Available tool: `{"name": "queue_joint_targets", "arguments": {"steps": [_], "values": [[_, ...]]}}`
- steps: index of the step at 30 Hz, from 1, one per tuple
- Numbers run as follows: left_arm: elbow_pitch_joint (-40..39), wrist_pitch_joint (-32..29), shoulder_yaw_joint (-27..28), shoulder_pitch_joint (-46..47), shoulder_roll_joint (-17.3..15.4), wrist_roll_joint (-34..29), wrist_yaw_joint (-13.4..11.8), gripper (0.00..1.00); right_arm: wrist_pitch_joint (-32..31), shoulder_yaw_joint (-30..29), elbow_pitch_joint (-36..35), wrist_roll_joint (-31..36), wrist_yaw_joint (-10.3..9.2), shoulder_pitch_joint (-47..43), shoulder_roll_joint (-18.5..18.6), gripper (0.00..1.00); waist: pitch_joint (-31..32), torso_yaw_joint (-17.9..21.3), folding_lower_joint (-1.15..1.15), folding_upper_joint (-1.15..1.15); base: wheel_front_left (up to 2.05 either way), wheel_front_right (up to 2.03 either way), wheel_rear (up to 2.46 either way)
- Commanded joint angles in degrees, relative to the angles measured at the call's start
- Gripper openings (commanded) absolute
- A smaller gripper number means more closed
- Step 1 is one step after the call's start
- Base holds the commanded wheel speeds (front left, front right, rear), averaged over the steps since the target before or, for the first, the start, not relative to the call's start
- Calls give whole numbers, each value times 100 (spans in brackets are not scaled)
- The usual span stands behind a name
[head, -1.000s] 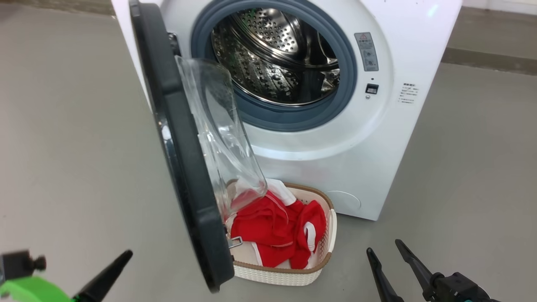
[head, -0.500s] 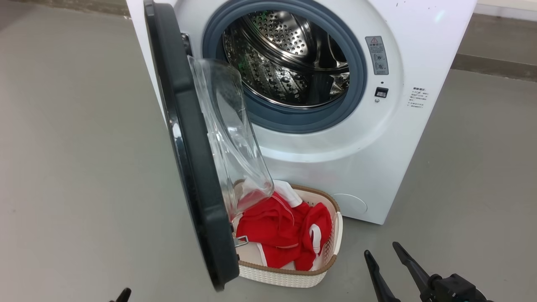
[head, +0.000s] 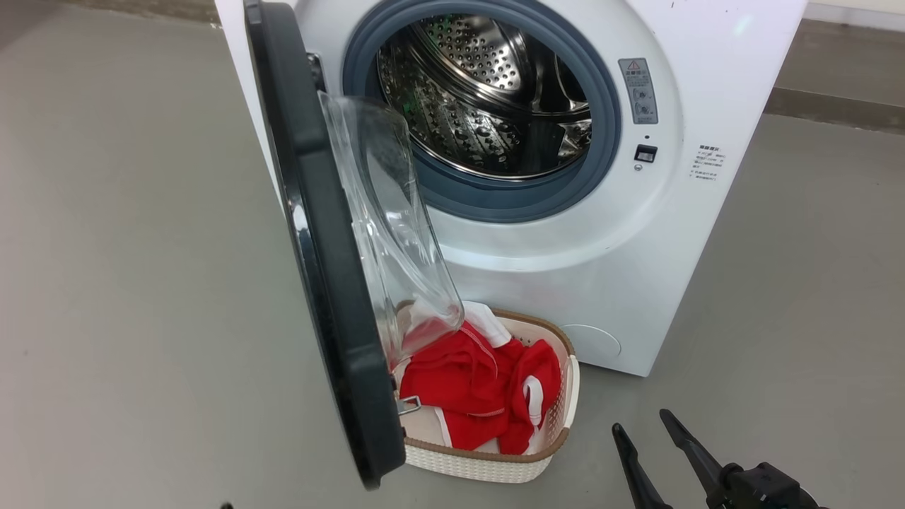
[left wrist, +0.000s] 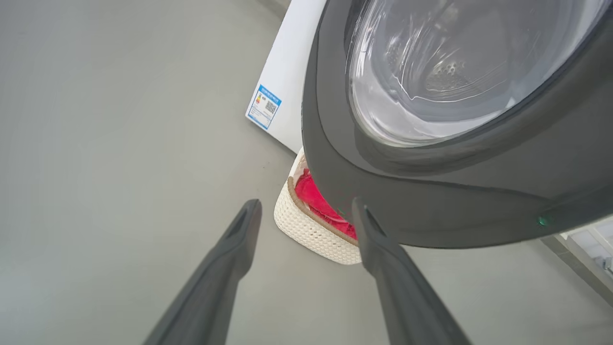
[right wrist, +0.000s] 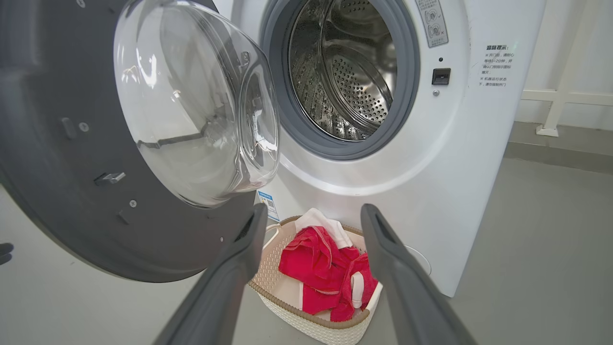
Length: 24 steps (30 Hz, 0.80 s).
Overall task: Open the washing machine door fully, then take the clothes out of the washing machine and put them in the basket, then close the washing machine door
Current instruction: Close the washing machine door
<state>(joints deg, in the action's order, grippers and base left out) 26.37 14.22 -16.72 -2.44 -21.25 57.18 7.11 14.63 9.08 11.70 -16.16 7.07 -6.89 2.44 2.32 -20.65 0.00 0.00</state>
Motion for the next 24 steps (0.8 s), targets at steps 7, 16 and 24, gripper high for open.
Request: {"name": "queue_joint_targets", "arguments": {"steps": [7,16,24], "values": [[-732,76,1446,-108,561,-2356,37,100,37,87,-107,-49,42,123,43,100,31,-19,0,0,0,0,0],[-1888,77,2333,-577,1424,-4532,37,100,37,7,-125,-74,42,140,43,100,62,-31,0,0,0,0,0],[-1991,77,2433,-753,1646,-4858,37,100,37,-38,-134,-68,42,122,43,100,88,-30,0,0,0,0,0]]}}
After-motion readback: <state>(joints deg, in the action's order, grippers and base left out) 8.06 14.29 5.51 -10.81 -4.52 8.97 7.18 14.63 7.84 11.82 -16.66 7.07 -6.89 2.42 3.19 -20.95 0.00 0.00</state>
